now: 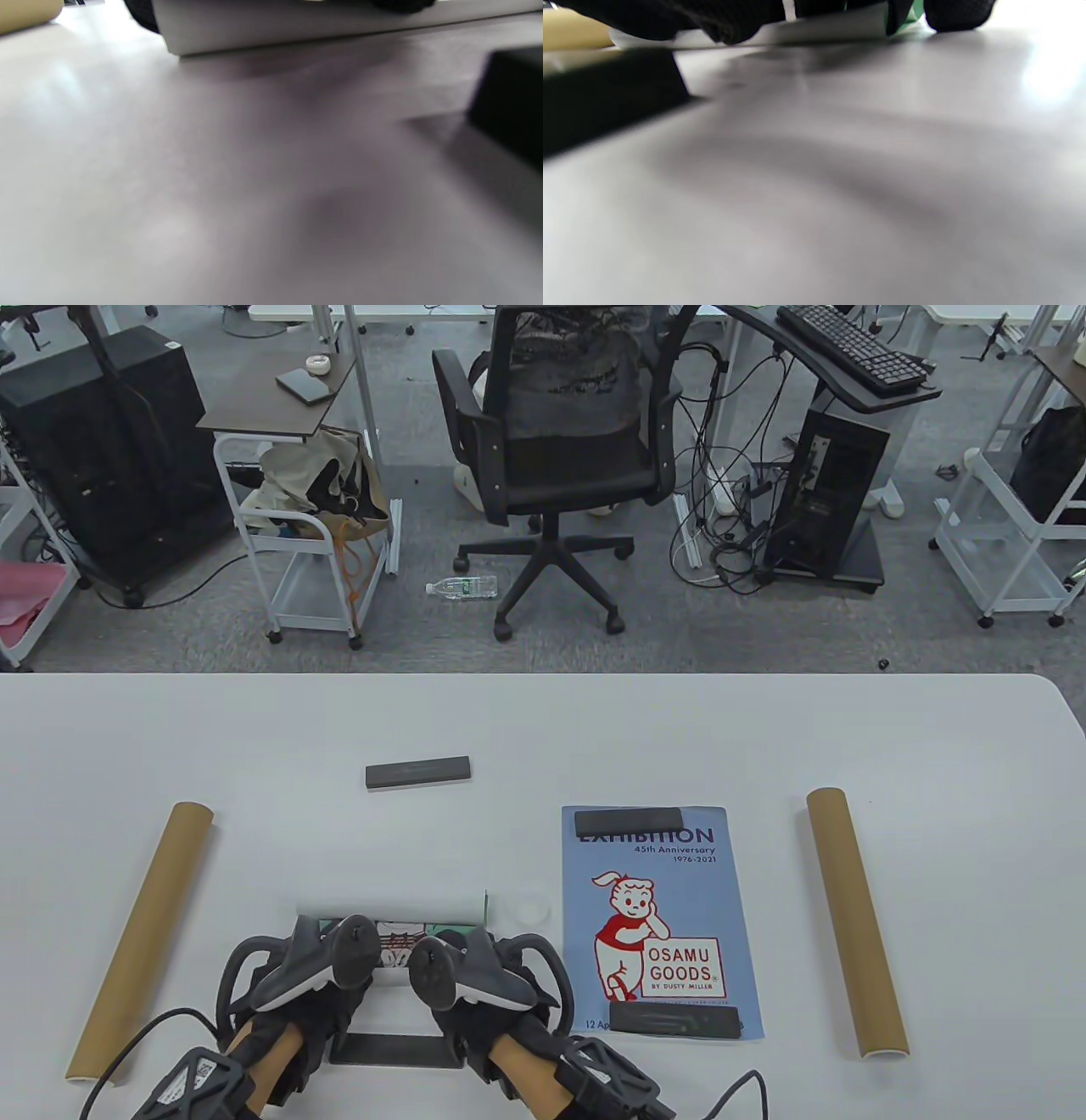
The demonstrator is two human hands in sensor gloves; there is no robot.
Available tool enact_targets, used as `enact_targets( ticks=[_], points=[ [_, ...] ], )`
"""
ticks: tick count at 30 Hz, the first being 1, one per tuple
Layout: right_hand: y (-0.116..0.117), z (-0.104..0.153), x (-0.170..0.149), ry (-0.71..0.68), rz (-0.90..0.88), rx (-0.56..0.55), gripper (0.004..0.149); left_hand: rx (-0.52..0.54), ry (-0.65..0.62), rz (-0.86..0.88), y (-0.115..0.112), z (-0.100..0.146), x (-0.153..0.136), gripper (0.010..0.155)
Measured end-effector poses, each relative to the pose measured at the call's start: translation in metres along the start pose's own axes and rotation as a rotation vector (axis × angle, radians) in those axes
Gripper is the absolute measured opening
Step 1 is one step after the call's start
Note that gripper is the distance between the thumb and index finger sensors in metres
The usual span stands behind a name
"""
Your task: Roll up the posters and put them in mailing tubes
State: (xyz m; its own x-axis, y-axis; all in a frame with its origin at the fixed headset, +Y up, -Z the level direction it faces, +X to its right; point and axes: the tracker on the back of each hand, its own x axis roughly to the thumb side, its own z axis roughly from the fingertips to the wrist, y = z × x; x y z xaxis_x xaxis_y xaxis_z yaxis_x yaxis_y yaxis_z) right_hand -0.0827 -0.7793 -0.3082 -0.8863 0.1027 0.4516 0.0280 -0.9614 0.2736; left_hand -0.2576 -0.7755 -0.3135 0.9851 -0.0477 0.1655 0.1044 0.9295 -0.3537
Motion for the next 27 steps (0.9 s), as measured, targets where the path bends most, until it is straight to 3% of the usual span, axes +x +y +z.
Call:
enact_targets(
  ticks=[2,5,8,15,19,27],
  points=[
    [0.0011,-0.0017,-0.0006,0.007,-0.001,0.02,0.052,-0.041,0.006,-0.008,-0.0024,0.0004,0.0016,0.065],
    [-0.0008,-0.0021,-0.0014,0.01,-0.015,-0.002,0.052,0.075,0.022,-0.05,0.001,0.0006,0.0057,0.049],
    [-0.0048,-0.0006,-0.0024,0.038,-0.021,-0.061,0.051,0.064,0.014,-0.042,0.0043,0.0002,0.0077,0.04],
    [-0.0073,-0.0053,-0.0017,0.067,-0.003,-0.092,0.04,0.048,-0.001,0.002,0.0045,0.0027,0.0048,0.041],
    [-0.007,-0.0053,0.0017,0.084,0.037,-0.101,0.038,0.085,0.005,-0.047,0.0036,0.0012,0.0058,0.05],
    [-0.0069,-0.0021,0.0004,0.043,0.048,-0.106,0.053,0.124,0.017,-0.066,0.004,-0.0011,0.0073,0.045]
  ],
)
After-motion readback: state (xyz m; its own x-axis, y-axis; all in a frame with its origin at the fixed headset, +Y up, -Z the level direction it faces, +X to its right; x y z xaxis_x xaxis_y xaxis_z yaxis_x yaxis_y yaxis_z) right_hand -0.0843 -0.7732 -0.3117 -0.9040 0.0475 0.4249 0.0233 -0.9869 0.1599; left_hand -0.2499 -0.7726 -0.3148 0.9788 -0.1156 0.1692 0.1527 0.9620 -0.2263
